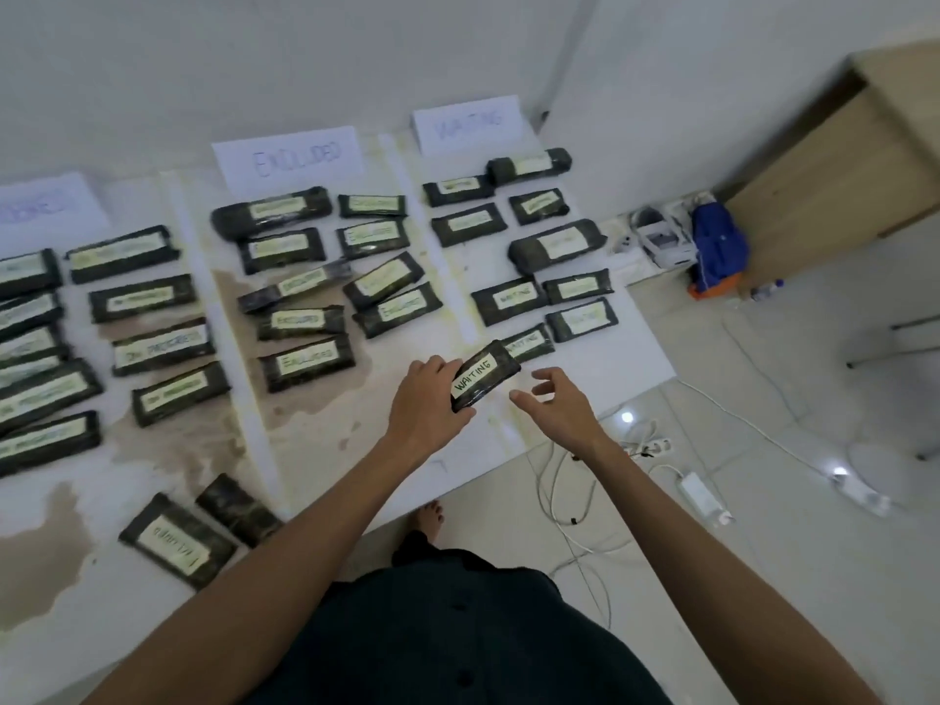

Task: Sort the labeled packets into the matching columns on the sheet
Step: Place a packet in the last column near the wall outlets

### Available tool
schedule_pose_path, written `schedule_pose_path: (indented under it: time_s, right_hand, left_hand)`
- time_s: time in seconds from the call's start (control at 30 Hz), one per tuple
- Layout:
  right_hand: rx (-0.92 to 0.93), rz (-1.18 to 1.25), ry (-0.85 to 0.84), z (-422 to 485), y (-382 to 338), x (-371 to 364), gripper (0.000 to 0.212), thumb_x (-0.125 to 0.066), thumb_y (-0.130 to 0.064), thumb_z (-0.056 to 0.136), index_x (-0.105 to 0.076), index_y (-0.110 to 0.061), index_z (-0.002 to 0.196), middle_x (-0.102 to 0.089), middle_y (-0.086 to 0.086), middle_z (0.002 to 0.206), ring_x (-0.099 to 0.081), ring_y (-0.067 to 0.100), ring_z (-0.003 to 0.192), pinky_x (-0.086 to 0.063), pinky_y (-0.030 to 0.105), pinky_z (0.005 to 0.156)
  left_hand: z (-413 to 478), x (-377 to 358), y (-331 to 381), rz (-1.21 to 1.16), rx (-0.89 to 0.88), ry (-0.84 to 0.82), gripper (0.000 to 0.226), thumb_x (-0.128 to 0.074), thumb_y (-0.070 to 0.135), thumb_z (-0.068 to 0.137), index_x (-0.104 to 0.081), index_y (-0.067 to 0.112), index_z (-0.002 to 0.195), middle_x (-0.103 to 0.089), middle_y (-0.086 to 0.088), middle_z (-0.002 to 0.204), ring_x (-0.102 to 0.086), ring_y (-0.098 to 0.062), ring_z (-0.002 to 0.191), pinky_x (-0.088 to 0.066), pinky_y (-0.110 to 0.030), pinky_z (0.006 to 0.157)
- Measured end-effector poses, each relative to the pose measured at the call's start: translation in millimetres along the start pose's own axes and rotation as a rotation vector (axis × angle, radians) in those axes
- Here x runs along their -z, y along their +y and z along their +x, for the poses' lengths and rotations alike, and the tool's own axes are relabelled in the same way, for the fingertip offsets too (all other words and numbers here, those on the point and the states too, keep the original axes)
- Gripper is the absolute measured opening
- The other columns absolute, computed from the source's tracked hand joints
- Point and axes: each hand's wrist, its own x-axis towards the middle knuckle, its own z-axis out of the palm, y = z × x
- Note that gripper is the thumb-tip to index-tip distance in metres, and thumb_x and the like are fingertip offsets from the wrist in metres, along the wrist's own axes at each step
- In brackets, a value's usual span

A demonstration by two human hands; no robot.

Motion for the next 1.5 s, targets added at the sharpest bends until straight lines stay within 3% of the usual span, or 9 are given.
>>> schedule_pose_path:
  time_s: [0.2,0.33,0.43,0.73,0.93,1.27,1.5]
  right_hand:
    - [-0.078,-0.058,0.089,25.2,36.9,30.1,0.054,-0.064,-0.039,0.085,-0.046,-0.013,0.129,-0.055,0.009,0.124,-0.053,0.018,0.1,-0.047,0.035,0.086]
    - [-0.066,-0.132,0.12,40.5,48.9,36.5,0.054,-0.065,-0.029,0.085,-0.044,-0.011,0.131,-0.05,0.012,0.127,-0.053,0.023,0.111,-0.042,0.03,0.089]
    - [-0.032,-0.234,0.126,50.0,55.6,36.7,0.058,-0.066,-0.023,0.081,-0.043,-0.01,0.134,-0.046,0.015,0.129,-0.046,0.029,0.119,-0.04,0.036,0.097]
    - [0.03,-0.435,0.116,60.4,61.1,33.6,0.064,-0.065,-0.017,0.079,-0.039,-0.011,0.137,-0.043,0.017,0.129,-0.043,0.034,0.113,-0.041,0.039,0.092]
    - [0.129,-0.503,0.182,43.3,45.2,21.7,0.057,-0.065,-0.022,0.079,-0.046,-0.012,0.131,-0.045,0.016,0.128,-0.045,0.034,0.111,-0.044,0.042,0.091]
    - [0.4,-0.42,0.03,-25.6,-16.0,-41.5,0.046,-0.063,-0.021,0.083,-0.053,-0.013,0.127,-0.049,0.011,0.126,-0.047,0.028,0.116,-0.042,0.04,0.098]
    - [0.502,-0.417,-0.099,-72.7,-56.4,-106.8,0.04,-0.061,-0.019,0.084,-0.055,-0.014,0.124,-0.053,0.007,0.123,-0.053,0.026,0.111,-0.046,0.039,0.093]
  left_hand:
    - [37.4,-46.0,33.0,0.064,-0.103,-0.103,0.067,-0.067,0.035,0.081,-0.039,0.012,0.137,-0.05,-0.009,0.124,-0.042,-0.028,0.114,-0.042,-0.035,0.093]
    - [54.1,-69.4,49.6,0.162,-0.168,-0.129,0.067,-0.067,0.034,0.082,-0.037,0.012,0.137,-0.045,-0.01,0.127,-0.042,-0.026,0.113,-0.041,-0.032,0.093]
    - [64.0,-82.4,57.8,0.221,-0.199,-0.141,0.064,-0.067,0.033,0.082,-0.037,0.011,0.134,-0.044,-0.01,0.126,-0.043,-0.026,0.112,-0.041,-0.032,0.092]
    - [72.6,-101.1,64.7,0.254,-0.199,-0.161,0.065,-0.066,0.038,0.082,-0.037,0.01,0.134,-0.043,-0.011,0.128,-0.041,-0.026,0.116,-0.042,-0.034,0.096]
    - [51.4,-74.9,55.8,0.144,-0.231,-0.1,0.049,-0.063,0.034,0.083,-0.048,0.016,0.127,-0.046,-0.008,0.123,-0.044,-0.025,0.111,-0.042,-0.034,0.088]
    - [-31.7,-6.8,-4.3,0.096,-0.126,0.031,0.039,-0.057,0.027,0.087,-0.055,0.015,0.124,-0.05,-0.007,0.123,-0.047,-0.027,0.108,-0.042,-0.035,0.086]
    - [-98.4,30.9,-66.0,0.084,-0.055,0.117,0.038,-0.059,0.022,0.083,-0.059,0.013,0.119,-0.054,-0.009,0.116,-0.049,-0.03,0.101,-0.046,-0.041,0.084]
